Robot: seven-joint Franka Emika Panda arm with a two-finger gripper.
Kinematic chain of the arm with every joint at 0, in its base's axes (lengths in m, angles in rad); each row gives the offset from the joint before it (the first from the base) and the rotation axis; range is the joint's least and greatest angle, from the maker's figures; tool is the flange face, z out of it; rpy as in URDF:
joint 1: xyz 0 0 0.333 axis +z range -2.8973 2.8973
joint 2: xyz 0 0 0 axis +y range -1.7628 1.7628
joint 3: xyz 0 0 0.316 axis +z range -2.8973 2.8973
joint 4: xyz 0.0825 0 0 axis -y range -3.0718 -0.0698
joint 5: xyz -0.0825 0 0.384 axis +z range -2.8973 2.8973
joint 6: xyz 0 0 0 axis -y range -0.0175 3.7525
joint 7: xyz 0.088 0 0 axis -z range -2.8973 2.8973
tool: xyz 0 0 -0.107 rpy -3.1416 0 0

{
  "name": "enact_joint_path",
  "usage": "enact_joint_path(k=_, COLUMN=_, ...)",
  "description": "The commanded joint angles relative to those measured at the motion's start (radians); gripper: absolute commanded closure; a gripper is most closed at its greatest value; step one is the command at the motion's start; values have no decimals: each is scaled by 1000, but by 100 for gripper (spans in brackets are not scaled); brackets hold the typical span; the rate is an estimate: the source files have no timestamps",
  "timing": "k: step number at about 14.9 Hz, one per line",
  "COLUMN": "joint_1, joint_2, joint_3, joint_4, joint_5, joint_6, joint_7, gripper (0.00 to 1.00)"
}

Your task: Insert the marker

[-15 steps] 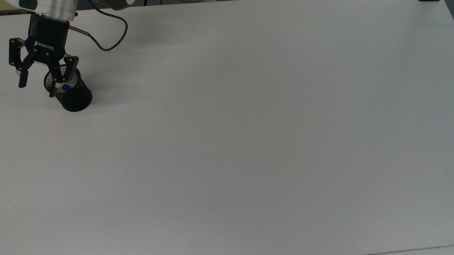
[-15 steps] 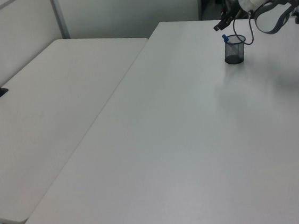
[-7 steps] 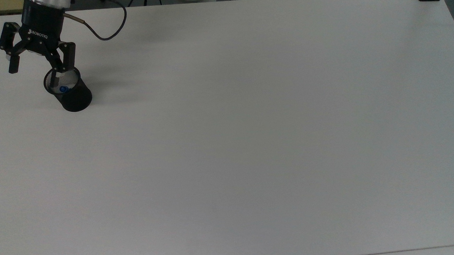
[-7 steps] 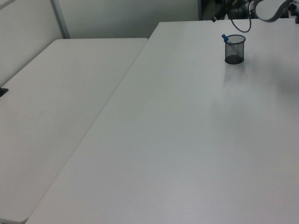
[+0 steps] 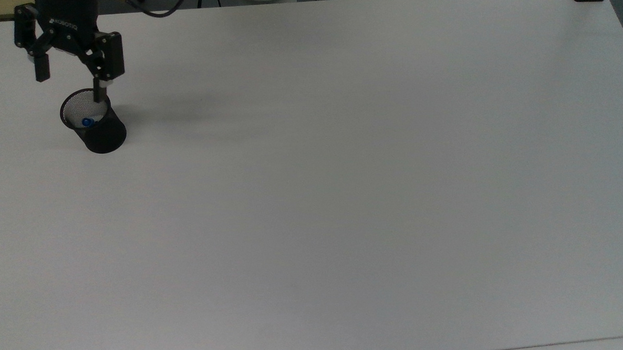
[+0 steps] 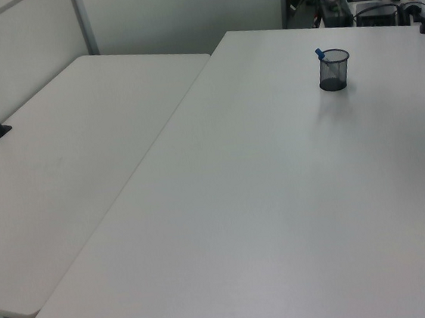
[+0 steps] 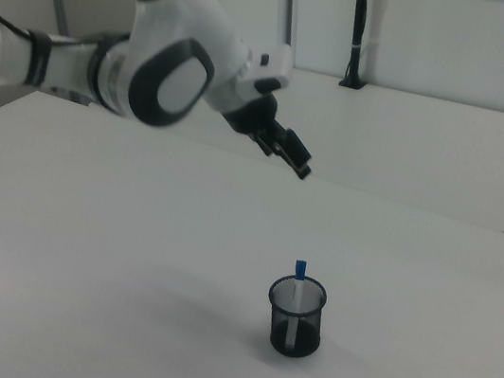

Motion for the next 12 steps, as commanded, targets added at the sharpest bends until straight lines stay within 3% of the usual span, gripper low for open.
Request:
enact_joint_path(k=1, joint_1=76, joint_2=-5, joint_3=-5, joint_4=169, joint_5=87, joint_6=-336, joint_7=50, gripper=0)
enact_joint_path(k=3, joint_1=105, joint_2=-14, joint_3=-8, joint_4=257, joint_5=147, joint_6=-552, joint_7=48, gripper=0)
enact_joint_path(k=5, joint_1=128, joint_2=-34, joint_3=-14, joint_4=288, joint_5=156, joint_6=-670, joint_7=45, gripper=0)
enact_joint_path(k=12, joint_1=226, joint_2=-68, joint_3=-20, joint_4=260, joint_5=147, joint_6=-745, joint_7=26, gripper=0)
